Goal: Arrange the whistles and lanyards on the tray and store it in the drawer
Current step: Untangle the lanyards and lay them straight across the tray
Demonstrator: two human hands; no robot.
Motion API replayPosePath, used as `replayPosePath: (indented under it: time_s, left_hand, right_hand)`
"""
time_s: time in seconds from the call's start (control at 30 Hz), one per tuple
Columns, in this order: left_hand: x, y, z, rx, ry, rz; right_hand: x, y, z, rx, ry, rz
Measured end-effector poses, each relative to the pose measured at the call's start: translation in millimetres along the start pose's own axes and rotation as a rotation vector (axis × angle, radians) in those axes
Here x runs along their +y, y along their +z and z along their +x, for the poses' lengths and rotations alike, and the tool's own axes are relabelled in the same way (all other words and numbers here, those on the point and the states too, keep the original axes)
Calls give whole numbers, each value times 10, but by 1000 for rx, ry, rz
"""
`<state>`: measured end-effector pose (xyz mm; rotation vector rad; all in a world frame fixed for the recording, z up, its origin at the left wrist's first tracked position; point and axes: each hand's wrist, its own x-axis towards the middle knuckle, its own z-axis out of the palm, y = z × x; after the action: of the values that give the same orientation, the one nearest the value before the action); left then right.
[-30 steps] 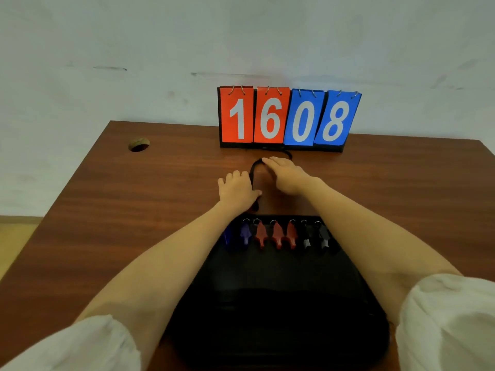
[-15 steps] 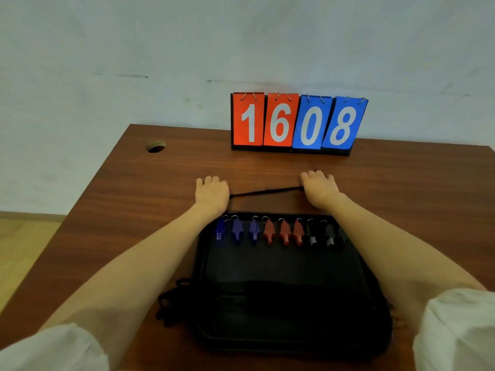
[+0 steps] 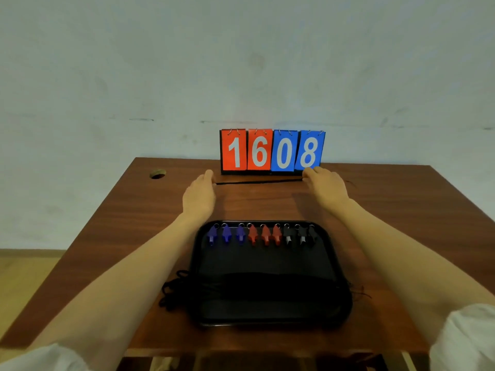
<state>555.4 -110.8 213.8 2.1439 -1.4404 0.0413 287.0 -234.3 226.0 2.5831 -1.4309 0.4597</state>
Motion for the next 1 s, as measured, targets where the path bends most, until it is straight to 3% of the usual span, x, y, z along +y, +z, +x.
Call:
replayPosePath:
  time_s: [0.17, 0.3, 0.53, 1.0]
  left_hand:
    - [43, -224, -240, 49, -101, -155]
    - [-62, -292, -520, 32, 10, -177]
    - [-344, -331, -1026, 73, 72, -160]
    - [-625, -193, -1673, -243, 11, -169]
  right_hand:
    - [-3, -366, -320, 85, 17, 92]
    - [-31, -479, -593, 112, 46, 123]
    - [-8, -485, -1041, -54, -51, 205]
    - [-81, -211, -1804, -319, 25, 269]
